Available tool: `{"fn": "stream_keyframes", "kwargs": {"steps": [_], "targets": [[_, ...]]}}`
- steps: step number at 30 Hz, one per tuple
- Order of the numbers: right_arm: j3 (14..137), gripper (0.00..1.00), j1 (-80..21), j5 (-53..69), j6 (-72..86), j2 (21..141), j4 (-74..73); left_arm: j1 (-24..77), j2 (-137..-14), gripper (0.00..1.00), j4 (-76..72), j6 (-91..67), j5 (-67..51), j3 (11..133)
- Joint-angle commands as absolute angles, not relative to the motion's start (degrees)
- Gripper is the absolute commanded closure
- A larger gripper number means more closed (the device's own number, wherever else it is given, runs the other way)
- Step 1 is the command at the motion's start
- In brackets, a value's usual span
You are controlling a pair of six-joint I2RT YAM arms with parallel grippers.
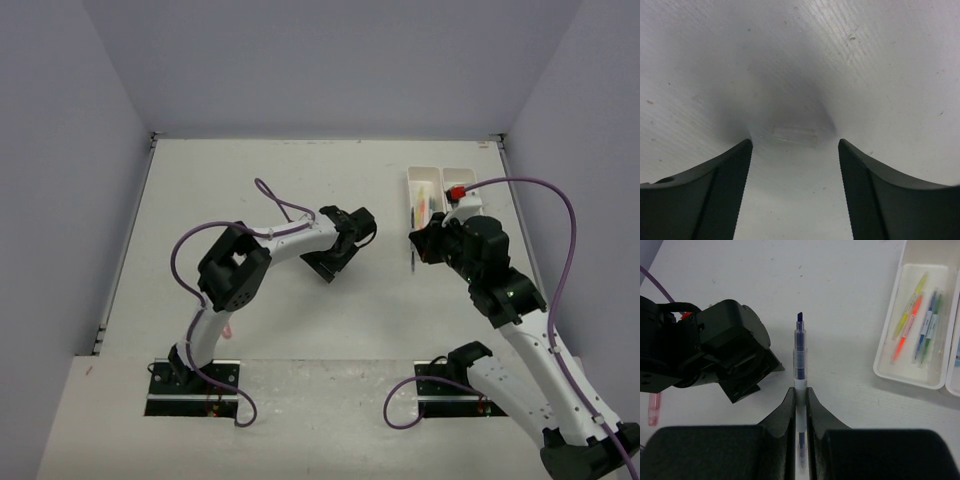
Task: Sort the stationery into containers
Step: Close the pen cap on the pen.
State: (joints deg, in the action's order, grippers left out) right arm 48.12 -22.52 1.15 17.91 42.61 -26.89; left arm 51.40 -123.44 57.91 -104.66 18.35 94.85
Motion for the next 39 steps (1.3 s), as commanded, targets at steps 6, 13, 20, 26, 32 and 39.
{"fn": "stream_keyframes", "kwargs": {"steps": [6,13,20,26,32,39], "targets": [[47.5,1.00,-22.5,2.4,17.0,42.0,-24.3,51.2,-125.7,0.36,58.9,-108.9,20.2,96.4],[47.4,1.00,-22.4,2.2,17.0,41.5,-24.2,50.8,-127.1,0.54,58.7,-106.4,20.8,96.4],[47.4,1.00,-22.5,2.1,17.0,41.2,-24.3,50.4,-127.8,0.60,58.2,-104.9,20.3,95.5],[47.4,1.00,-22.5,1.9,17.0,40.8,-24.3,50.1,-126.5,0.68,54.7,-101.2,20.4,92.3],[47.5,1.00,-22.4,2.1,17.0,40.8,-24.5,50.1,-123.0,0.68,44.9,-86.7,21.4,86.3],[47.9,1.00,-22.5,2.1,16.9,40.9,-25.0,50.1,-120.3,0.70,32.9,-58.3,16.1,80.8]]}}
